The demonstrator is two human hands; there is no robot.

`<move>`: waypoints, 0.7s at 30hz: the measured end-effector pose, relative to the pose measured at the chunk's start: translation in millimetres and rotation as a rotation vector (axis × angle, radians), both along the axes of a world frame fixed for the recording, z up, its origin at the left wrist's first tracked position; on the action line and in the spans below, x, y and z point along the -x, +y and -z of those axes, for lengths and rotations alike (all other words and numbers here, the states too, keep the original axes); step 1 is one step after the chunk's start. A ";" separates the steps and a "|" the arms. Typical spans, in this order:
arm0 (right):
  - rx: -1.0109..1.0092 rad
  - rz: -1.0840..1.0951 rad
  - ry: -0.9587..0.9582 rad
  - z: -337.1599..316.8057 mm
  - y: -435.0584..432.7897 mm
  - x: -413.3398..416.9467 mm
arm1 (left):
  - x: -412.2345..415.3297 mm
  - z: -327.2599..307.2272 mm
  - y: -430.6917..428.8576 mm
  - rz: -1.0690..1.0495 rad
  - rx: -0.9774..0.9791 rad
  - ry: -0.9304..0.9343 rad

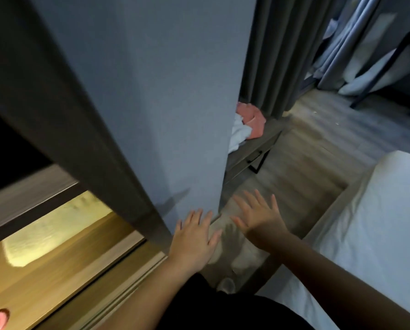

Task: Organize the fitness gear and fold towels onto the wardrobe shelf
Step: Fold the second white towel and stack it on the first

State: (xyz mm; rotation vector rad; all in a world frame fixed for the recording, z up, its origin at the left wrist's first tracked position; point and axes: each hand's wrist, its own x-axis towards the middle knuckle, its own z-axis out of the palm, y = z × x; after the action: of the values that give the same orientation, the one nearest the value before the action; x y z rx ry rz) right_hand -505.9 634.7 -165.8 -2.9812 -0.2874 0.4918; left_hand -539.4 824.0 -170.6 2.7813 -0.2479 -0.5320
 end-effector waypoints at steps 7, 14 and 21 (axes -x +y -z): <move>-0.007 0.081 0.041 0.8 -81.5 -70.2 | -91.4 0.1 -80.7 0.040 0.039 0.057; 0.006 0.116 0.058 17.0 -141.5 -171.5 | -211.3 18.4 -144.0 0.084 0.072 0.028; -0.055 0.072 0.153 36.8 -190.5 -289.6 | -314.6 36.0 -188.7 -0.001 0.050 0.068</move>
State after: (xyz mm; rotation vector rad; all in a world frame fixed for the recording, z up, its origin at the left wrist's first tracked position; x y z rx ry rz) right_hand -216.3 444.2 -202.6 -2.8690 -0.1763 0.6869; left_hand -224.8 635.3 -206.5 2.7097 -0.2417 -0.6106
